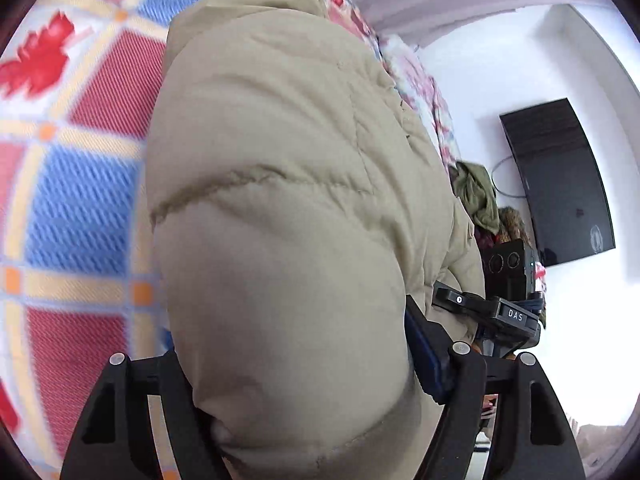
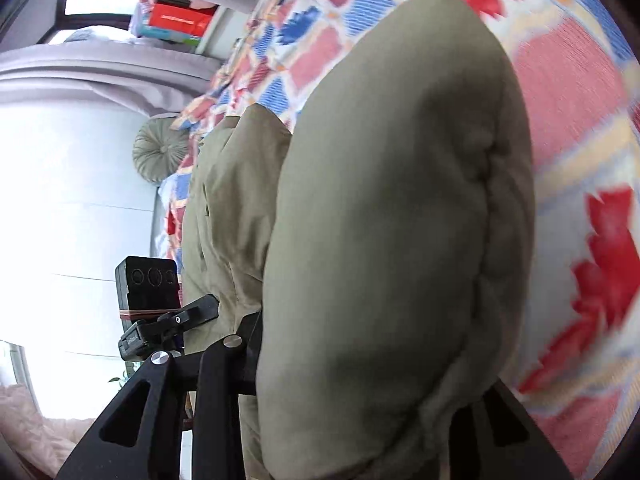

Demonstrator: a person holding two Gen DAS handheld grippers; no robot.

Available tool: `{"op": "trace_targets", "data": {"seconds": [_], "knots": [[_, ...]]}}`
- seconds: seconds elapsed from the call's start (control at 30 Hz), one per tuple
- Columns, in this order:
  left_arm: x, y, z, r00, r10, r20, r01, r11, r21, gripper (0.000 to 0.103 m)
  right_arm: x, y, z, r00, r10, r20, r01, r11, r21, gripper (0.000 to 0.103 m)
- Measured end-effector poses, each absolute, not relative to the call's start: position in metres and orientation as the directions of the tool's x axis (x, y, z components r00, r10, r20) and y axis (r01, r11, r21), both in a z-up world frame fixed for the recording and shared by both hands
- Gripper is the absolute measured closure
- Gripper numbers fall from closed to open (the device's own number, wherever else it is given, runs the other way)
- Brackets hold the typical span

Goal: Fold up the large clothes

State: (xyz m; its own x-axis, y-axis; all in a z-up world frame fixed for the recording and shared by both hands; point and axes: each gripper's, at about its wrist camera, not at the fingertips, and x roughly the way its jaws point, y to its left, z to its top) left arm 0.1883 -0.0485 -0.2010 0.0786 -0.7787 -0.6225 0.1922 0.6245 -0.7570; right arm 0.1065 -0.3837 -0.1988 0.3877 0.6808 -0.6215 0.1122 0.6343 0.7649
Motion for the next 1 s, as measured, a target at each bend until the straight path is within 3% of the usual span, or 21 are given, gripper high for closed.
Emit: {"op": "trace_targets", "data": {"seconds": [0.17, 0.37, 0.47, 0.6, 0.83, 0.87, 0.93, 0.97, 1.0], "knots": [[0.242, -0.009, -0.199, 0.171, -0.730, -0.661, 0.182, 0.683, -0.707, 0.027, 0.157, -0.344, -0.197, 0.390, 0.692, -0.607, 0.052, 0.641, 0.766, 0.066], [0.285, 0.014, -0.233, 0.234, -0.644, -0.729, 0.152, 0.765, -0.626, 0.027, 0.237, -0.289, -0.224, 0.390, 0.670, -0.632, 0.015, 0.682, 0.731, 0.066], [0.291, 0.019, -0.262, 0.236, -0.610, -0.757, 0.109, 0.790, -0.603, 0.018, 0.253, -0.279, -0.239, 0.377, 0.645, -0.665, 0.024, 0.711, 0.703, 0.066], [0.287, 0.016, -0.277, 0.268, -0.599, -0.754, 0.091, 0.795, -0.599, 0.009, 0.263, -0.276, -0.262, 0.372, 0.620, -0.691, 0.063, 0.726, 0.685, 0.050], [0.257, 0.064, -0.245, 0.367, -0.440, -0.820, 0.102, 0.895, -0.435, 0.011, 0.250, -0.277, -0.260, 0.376, 0.570, -0.730, 0.147, 0.742, 0.655, 0.041], [0.251, 0.067, -0.234, 0.398, -0.414, -0.819, 0.121, 0.908, -0.400, 0.011, 0.243, -0.280, -0.251, 0.379, 0.543, -0.749, 0.152, 0.763, 0.629, 0.041], [0.246, 0.084, -0.223, 0.420, -0.383, -0.823, 0.144, 0.923, -0.356, 0.022, 0.227, -0.289, -0.225, 0.417, 0.407, -0.813, 0.142, 0.854, 0.500, 0.041], [0.242, 0.088, -0.219, 0.428, -0.364, -0.827, 0.143, 0.931, -0.336, 0.022, 0.227, -0.289, -0.225, 0.417, 0.407, -0.813, 0.142, 0.854, 0.500, 0.041], [0.238, 0.091, -0.215, 0.440, -0.347, -0.828, 0.143, 0.938, -0.317, 0.022, 0.204, -0.277, -0.199, 0.462, 0.312, -0.830, 0.159, 0.892, 0.424, 0.043]]}}
